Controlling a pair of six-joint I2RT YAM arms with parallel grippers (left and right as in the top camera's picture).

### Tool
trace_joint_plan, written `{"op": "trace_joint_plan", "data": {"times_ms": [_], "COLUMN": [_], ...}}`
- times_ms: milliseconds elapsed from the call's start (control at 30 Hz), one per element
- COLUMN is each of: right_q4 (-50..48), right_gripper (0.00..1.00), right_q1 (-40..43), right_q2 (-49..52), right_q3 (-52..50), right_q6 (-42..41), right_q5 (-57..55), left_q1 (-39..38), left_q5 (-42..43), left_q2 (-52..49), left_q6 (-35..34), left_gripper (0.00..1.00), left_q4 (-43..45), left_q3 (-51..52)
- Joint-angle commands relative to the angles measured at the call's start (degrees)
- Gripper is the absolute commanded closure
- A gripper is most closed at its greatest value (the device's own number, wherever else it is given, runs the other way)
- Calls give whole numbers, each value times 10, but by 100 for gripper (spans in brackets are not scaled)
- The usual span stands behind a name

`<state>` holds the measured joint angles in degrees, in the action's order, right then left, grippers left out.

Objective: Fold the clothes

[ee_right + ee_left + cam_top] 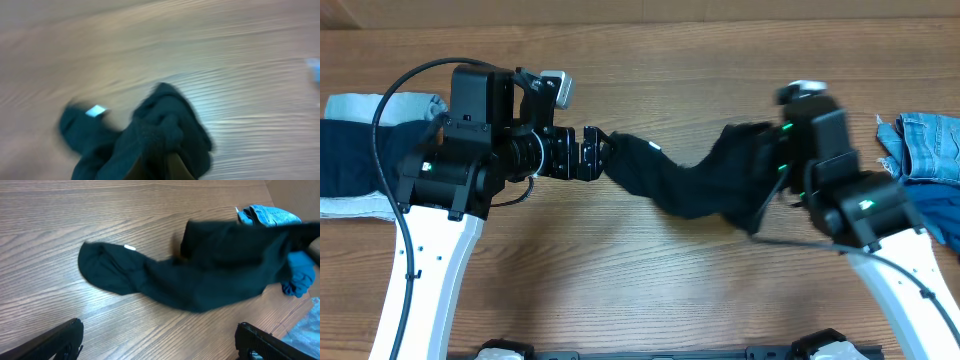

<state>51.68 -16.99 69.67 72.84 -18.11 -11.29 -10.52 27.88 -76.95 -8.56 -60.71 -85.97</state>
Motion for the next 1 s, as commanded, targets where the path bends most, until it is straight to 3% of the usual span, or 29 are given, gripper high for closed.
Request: {"op": "trace_joint_plan", "data": {"times_ms": [0,67,167,200,233,367,433,467,500,533,633,767,833,867,900,967], "right_q4": [-10,-9,-8,-7,-6,-7,-9,-15,-28,-38,-62,-74,-75,-72,-68,-59], "right_gripper": [93,83,81,82,96,96,96,84,53,38,27,22,29,47,75,90], "right_q1": [97,144,167,167,167,164,158,162,172,184,233,246,250,250,250,250], "right_q2": [0,17,59,70,83,110,109,110,114,121,196,312,356,364,364,356], "right_q3": [9,9,9,9,9,9,9,9,9,9,9,9,9,9,9,12], "right_q6": [-18,-16,-14,-14,-14,6,24,23,18,18,18,17,3,3,3,3], "right_q5": [-12,50,111,124,142,238,187,151,121,108,116,111,113,116,130,154], "left_q1": [-1,-1,-1,-1,-1,-1,-1,-1,-1,-1,-1,-1,-1,-1,-1,-1], "left_q5": [7,7,7,7,7,7,7,7,7,7,7,12,18,18,18,18], "left_q2": [-3,-3,-3,-3,-3,-3,-3,-3,-3,-3,-3,-3,-3,-3,-3,-3], "left_q6": [13,13,13,13,13,13,13,13,13,13,13,13,13,13,13,13], "left_gripper": [0,0,0,0,0,0,0,0,0,0,0,0,0,0,0,0], "left_q4": [1,4,7,6,5,5,7,7,5,4,3,1,-2,-4,-4,-1], "left_q3": [-12,-12,-12,-12,-12,-12,-12,-12,-12,-12,-12,-12,-12,-12,-12,-12]}}
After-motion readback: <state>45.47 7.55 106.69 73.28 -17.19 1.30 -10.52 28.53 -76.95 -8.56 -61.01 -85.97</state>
